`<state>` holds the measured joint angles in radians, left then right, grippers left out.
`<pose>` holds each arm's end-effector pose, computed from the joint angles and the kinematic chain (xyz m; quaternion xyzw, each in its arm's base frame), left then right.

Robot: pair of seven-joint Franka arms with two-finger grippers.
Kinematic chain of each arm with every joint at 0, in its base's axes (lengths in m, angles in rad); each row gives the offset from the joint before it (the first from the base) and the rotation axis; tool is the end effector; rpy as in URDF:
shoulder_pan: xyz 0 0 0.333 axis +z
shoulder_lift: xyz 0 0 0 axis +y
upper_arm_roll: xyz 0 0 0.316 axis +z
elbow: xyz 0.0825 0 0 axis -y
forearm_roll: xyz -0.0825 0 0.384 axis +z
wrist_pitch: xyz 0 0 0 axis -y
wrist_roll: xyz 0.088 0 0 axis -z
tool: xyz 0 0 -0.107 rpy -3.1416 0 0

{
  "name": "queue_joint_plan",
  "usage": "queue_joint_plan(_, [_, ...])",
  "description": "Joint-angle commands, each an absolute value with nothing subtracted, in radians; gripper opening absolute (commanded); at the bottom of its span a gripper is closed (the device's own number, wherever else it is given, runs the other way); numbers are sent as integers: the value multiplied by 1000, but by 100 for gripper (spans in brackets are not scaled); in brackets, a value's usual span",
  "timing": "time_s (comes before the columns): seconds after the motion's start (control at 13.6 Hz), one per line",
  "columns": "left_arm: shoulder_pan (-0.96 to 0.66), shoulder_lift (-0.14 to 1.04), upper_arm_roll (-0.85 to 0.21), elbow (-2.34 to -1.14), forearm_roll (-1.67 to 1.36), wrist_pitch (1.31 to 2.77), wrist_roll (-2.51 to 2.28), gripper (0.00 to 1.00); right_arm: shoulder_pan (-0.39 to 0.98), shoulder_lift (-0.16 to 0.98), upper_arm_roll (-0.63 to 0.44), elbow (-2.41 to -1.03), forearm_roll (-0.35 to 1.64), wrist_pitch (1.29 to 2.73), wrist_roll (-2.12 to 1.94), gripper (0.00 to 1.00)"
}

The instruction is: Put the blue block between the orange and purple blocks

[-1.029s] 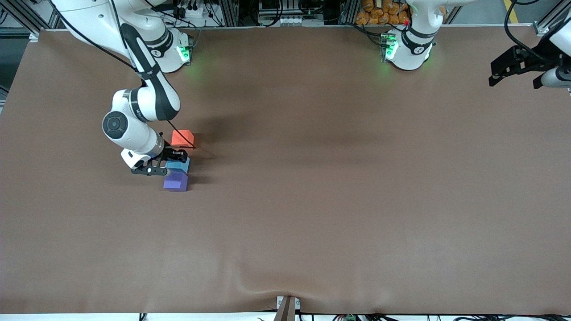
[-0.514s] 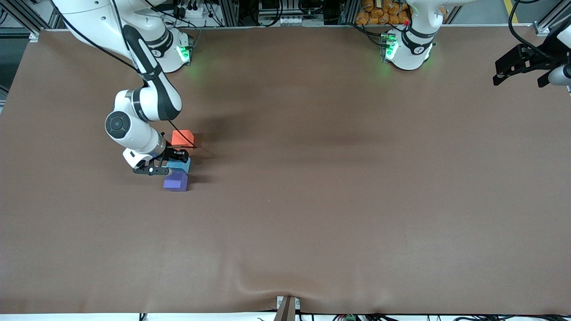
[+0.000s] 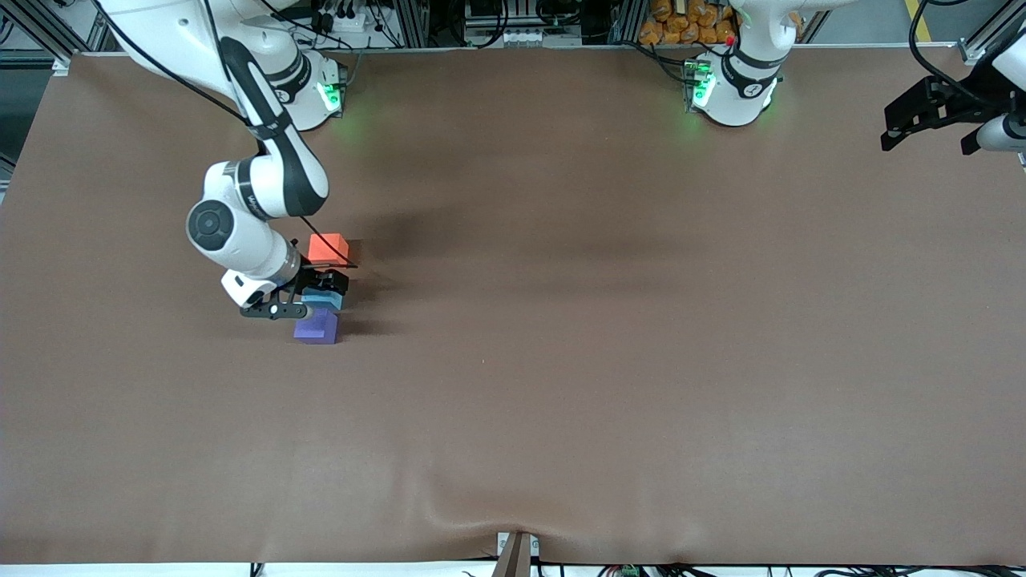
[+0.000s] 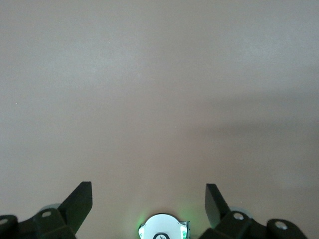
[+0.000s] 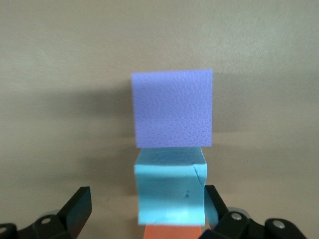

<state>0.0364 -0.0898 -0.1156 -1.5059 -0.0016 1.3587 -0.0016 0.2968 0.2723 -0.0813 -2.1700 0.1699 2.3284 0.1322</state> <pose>0.5006 -0.0433 0.6836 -0.9988 0.0385 0.0288 0.0055 0.5369 0.1205 0.2587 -0.9971 0.0193 0.0630 0.0369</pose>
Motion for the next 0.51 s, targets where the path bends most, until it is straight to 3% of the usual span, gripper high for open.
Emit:
queue_joint_plan(0.0, [45, -103, -123, -1502, -23, 1342, 0, 100, 253, 262, -80, -1937, 161, 1991, 117, 100])
queue_joint_plan(0.44, [38, -110, -170, -1500, -17, 1344, -17, 100, 189, 282, -81, -1541, 72, 1679, 57, 100])
